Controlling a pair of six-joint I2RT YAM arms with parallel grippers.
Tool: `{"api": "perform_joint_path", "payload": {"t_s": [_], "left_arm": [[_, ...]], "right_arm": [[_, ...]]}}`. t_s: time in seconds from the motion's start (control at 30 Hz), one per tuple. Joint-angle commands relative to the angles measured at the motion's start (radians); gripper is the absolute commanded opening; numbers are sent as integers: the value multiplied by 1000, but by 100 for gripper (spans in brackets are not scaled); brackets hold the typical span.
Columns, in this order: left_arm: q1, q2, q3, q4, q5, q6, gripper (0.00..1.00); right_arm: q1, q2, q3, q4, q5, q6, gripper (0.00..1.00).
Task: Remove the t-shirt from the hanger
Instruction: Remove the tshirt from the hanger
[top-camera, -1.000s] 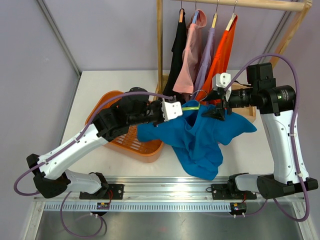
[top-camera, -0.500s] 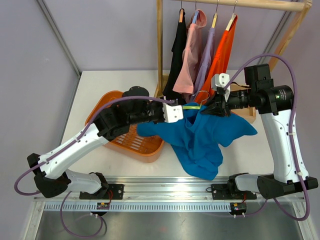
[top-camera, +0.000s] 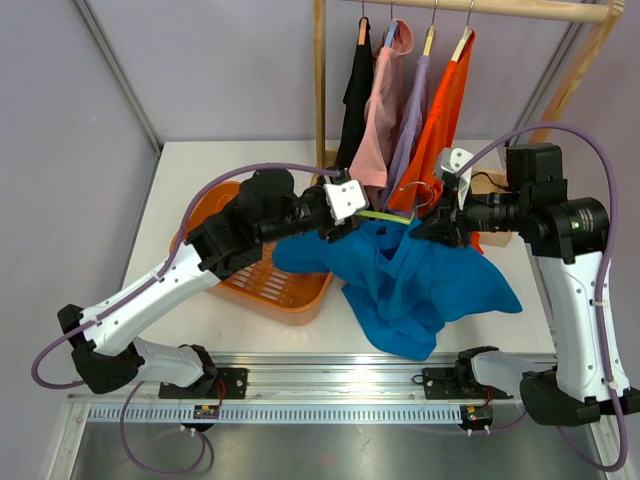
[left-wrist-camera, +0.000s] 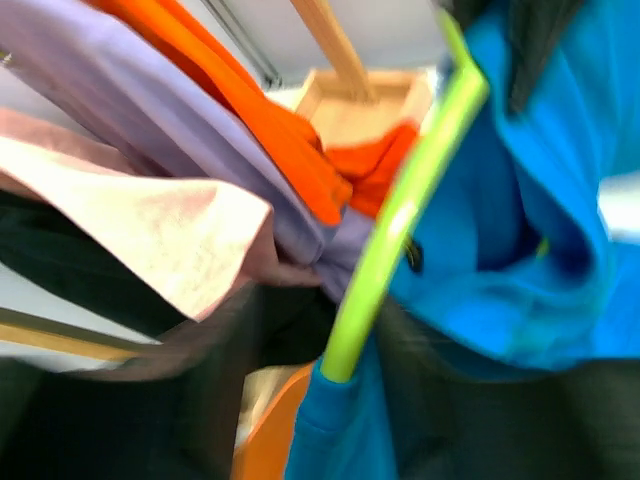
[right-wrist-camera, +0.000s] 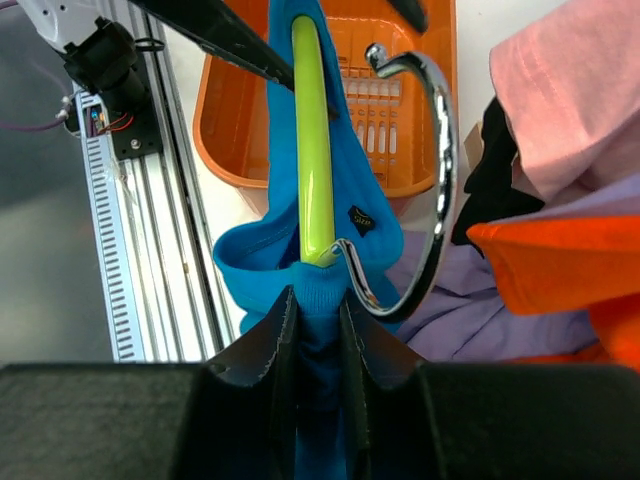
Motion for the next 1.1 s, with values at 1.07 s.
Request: {"api": "perform_joint_path", "payload": {"t_s": [1.07], "left_arm": [[-3,108,171,-139,-451,-1224,70]], "right_arm": [[-1,-207,-260,497,264,496,0]]}}
